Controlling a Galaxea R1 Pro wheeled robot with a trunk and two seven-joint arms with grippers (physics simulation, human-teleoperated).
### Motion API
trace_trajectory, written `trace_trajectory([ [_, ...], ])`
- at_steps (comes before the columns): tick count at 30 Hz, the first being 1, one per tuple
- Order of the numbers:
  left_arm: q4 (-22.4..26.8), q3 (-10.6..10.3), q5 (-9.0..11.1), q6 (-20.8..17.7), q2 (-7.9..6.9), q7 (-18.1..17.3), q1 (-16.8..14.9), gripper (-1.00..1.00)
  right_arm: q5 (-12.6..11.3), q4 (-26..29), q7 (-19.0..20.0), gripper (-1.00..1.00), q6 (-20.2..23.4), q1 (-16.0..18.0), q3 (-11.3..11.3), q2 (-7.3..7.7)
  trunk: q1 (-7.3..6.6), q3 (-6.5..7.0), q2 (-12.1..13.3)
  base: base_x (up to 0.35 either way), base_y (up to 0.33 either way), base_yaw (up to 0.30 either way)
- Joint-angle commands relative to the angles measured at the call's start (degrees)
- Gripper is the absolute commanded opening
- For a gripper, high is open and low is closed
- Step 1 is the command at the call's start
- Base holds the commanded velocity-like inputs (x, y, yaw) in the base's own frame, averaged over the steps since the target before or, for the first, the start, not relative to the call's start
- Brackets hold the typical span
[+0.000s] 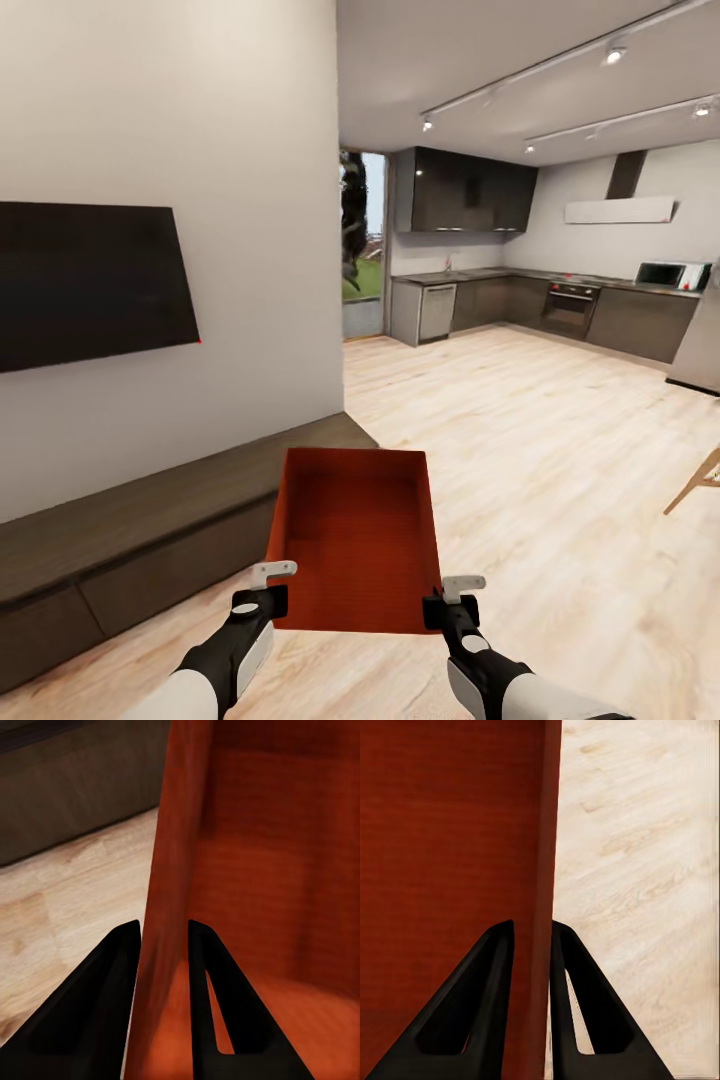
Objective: Move the two storage containers from the living room to the garage. In the garage, place one container on the floor and stack the other container on top of it (either order is fine).
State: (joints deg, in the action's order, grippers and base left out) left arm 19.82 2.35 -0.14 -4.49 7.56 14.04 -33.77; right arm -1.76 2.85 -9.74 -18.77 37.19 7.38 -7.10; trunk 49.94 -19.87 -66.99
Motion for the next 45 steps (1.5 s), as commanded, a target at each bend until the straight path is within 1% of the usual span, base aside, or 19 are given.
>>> trace_trajectory([
  [1,0.1,0.8,0.0,-0.4,0.08,0.3,0.0,-1.00,-0.3,0.0,-0.4,-1.00,-0.3,0.1,-1.6,-0.02,0.00,-0.06,0.0,0.000,0.000,-0.273],
  [45,0.1,0.8,0.1,-0.3,0.08,0.1,0.0,-1.00,-0.3,0.0,-0.4,-1.00,-0.3,0.1,-1.6,-0.02,0.00,-0.06,0.0,0.000,0.000,-0.278],
])
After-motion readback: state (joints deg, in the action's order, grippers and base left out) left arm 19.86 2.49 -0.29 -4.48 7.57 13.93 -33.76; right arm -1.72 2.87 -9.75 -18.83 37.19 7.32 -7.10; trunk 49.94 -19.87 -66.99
